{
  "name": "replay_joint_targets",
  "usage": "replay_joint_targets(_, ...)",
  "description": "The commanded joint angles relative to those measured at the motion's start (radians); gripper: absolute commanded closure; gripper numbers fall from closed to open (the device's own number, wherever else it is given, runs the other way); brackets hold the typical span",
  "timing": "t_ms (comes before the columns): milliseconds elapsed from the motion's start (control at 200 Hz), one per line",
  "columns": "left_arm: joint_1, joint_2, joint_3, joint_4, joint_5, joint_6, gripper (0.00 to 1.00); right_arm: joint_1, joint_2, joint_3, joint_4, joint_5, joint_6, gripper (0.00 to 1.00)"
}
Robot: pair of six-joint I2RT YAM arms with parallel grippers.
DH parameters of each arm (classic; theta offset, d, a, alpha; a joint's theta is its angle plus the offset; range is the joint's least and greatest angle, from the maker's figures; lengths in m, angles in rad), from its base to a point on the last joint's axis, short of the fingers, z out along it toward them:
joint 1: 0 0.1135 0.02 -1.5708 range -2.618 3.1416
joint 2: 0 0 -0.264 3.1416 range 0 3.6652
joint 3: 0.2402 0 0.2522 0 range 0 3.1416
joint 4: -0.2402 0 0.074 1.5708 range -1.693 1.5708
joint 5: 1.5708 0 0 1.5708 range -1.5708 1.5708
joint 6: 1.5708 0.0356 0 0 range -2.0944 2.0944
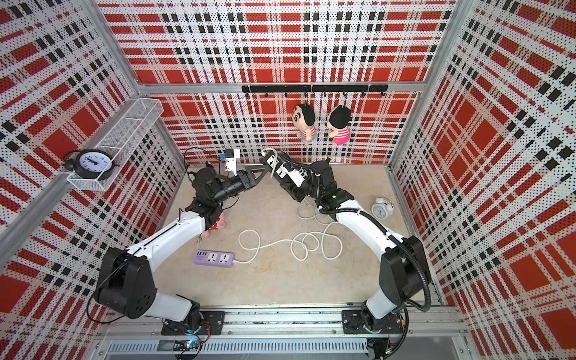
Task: Unwrap the cord wrapped around the power strip
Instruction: Adjust the power strip.
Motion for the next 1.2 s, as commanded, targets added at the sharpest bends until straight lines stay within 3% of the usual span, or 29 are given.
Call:
replay_joint_targets(0, -0.002, -0.021, 0.02, 0.028, -0.015, 0.009, 0.23, 0.009, 0.007, 0.032, 0.015, -0.084, 0.02, 0.52)
replay_joint_targets(105, -0.004, 0.003, 0.041, 0.01, -0.026, 0.015, 0.35, 0.008, 0.01, 0.03, 0.011, -0.108, 0.026, 0.52)
replay_joint_targets(260, -0.006, 0.03, 0.063, 0.008, -0.035, 0.017, 0.45, 0.008, 0.005, 0.017, 0.017, -0.138, 0.029, 0.52)
replay_joint_targets(491, -0.012, 0.047, 0.077, 0.007, -0.045, 0.019, 0.4, 0.008, 0.017, 0.016, 0.02, -0.163, 0.041, 0.53)
replay_joint_targets(726, -0.014, 0.055, 0.084, -0.006, -0.051, 0.026, 0.66, 0.008, 0.027, 0.03, 0.018, -0.178, 0.052, 0.53)
replay_joint_targets(812, -0.017, 0.06, 0.094, -0.024, -0.057, 0.037, 0.81, 0.008, 0.036, 0.042, 0.007, -0.187, 0.057, 0.52)
replay_joint_targets(872, -0.017, 0.061, 0.105, -0.062, -0.075, 0.055, 0.85, 0.007, 0.041, 0.049, -0.001, -0.195, 0.064, 0.46)
replay_joint_targets(947, -0.012, 0.067, 0.133, -0.139, -0.102, 0.087, 0.9, -0.015, 0.057, 0.078, -0.043, -0.227, 0.077, 0.27)
replay_joint_targets(1002, -0.003, 0.073, 0.169, -0.227, -0.135, 0.112, 0.93, -0.052, 0.065, 0.092, -0.073, -0.27, 0.094, 0.19)
replay_joint_targets(1197, 0.049, 0.078, 0.254, -0.332, -0.147, 0.084, 1.0, -0.206, 0.043, 0.017, -0.123, -0.49, 0.112, 0.2)
